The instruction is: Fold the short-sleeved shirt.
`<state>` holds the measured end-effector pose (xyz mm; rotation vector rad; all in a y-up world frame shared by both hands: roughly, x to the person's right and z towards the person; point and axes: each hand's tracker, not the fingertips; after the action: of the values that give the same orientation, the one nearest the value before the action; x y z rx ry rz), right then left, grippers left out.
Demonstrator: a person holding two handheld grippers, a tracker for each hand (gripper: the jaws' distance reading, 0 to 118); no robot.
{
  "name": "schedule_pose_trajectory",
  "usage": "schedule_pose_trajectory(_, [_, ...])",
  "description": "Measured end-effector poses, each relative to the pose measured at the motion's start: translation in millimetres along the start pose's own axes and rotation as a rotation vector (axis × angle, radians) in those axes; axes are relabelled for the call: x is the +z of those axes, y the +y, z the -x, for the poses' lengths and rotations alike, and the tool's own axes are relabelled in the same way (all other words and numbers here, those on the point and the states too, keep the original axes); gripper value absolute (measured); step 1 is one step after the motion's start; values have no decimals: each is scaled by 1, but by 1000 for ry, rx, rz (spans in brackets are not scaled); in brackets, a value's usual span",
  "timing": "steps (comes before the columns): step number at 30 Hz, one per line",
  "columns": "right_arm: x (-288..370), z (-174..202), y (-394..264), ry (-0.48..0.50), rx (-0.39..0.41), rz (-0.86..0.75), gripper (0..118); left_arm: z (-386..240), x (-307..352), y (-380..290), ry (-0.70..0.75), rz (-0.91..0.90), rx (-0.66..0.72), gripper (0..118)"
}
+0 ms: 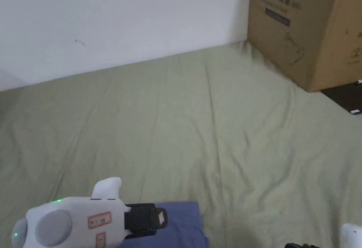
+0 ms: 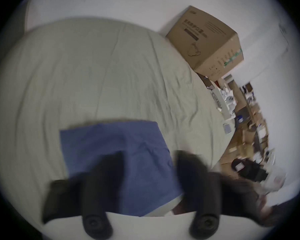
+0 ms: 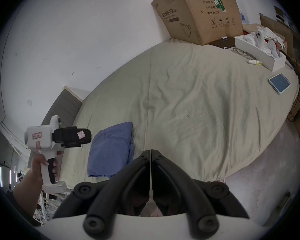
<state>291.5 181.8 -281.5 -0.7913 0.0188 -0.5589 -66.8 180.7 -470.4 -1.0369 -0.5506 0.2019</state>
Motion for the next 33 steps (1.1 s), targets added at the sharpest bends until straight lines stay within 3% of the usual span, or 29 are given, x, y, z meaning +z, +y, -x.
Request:
schedule_pose_trajectory(3, [-1, -1, 0, 5, -11, 5, 1, -17, -23, -5, 92, 20, -118, 1])
schedule_pose_trajectory(7, [5, 1, -1, 9, -11, -4, 1, -31, -81, -17, 12, 122, -123, 1])
schedule_pose_trajectory(11, [10, 0, -1, -2, 13, -11, 1, -33, -133, -33, 103, 193, -167, 1])
schedule_pose_trajectory(14, [10, -1, 0, -19, 25, -17, 1, -17, -128, -34, -53, 105, -18, 1])
schedule_pose_trajectory(17, [6, 0, 4, 18, -24, 6, 1, -2, -95, -37, -171, 22, 135, 1])
schedule_pose_trajectory(20, [13, 14, 13, 83, -29, -12, 1, -7, -19, -35, -175, -178, 52, 1])
schedule_pose_trajectory(24, [42, 61, 37, 133, 146, -139, 1, -21, 99, -40, -29, -414, -147, 1])
schedule_pose_trajectory(27, [76, 105, 48, 159, 325, -338, 1, -37, 167, -58, 92, -593, -206, 1])
schedule_pose_trajectory(31, [98, 139, 34, 102, 521, -687, 1, -55, 211, -91, 337, -883, -316, 1])
schedule_pose_trajectory(33, [96, 142, 21, 36, 567, -874, 1, -58, 223, -107, 472, -978, -366, 1])
